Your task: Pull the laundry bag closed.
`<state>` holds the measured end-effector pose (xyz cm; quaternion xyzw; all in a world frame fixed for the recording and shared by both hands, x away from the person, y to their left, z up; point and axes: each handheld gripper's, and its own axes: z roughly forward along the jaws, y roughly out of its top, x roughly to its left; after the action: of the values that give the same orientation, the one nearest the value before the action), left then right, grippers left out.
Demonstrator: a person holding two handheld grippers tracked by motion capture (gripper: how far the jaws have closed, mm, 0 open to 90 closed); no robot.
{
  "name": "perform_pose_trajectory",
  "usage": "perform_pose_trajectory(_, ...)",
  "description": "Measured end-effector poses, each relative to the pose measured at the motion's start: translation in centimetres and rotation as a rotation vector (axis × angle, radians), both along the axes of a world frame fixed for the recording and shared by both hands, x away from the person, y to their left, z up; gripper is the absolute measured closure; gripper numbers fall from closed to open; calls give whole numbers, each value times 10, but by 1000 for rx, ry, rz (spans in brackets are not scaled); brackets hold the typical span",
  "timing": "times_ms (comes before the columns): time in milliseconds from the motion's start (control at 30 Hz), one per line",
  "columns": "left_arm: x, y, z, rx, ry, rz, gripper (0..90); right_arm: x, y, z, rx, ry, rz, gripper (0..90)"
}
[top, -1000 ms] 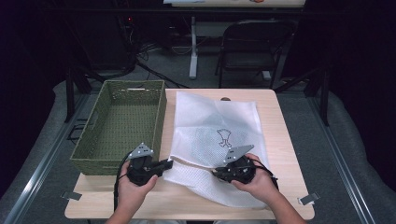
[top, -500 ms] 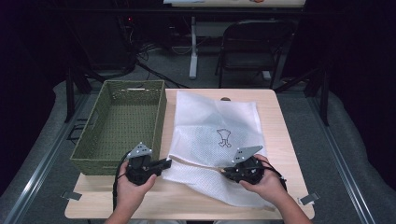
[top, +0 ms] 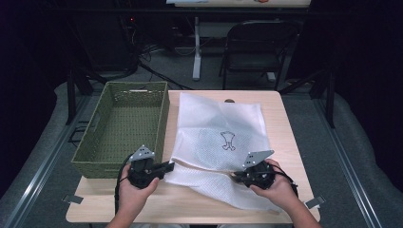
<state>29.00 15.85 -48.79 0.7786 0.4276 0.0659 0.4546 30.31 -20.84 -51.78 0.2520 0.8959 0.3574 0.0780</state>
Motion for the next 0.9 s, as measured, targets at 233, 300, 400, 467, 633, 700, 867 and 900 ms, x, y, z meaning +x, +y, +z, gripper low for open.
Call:
perform_pose_trajectory(233, 0, 1, 0, 4, 1, -1, 855, -2, -11, -5, -16, -4, -21, 819)
perform_pose_trajectory(300, 0, 1, 0, 3, -1, 1, 855, -3, -15, -6, -24, -4, -27, 819)
perform_pose_trajectory(400, 0, 1, -1, 3, 2, 3, 855, -4, -20, -8, -27, -5, -41, 819)
perform_pose_trajectory(467, 0, 1, -1, 2, 2, 5, 855, -5, -24, -9, -29, 1, -49, 819)
perform_pose_trajectory(633, 0, 3, -1, 4, 4, 9, 855, -6, -34, -13, -42, 9, -70, 819)
perform_pose_trajectory(700, 0, 4, -1, 8, 6, 10, 855, -7, -38, -13, -44, 9, -75, 819)
perform_pose_trajectory(867, 1, 4, -1, 4, 6, 11, 855, -8, -46, -14, -44, 14, -93, 819)
perform_pose_trajectory(900, 1, 4, -1, 5, 5, 14, 855, -9, -47, -15, -46, 16, -97, 819)
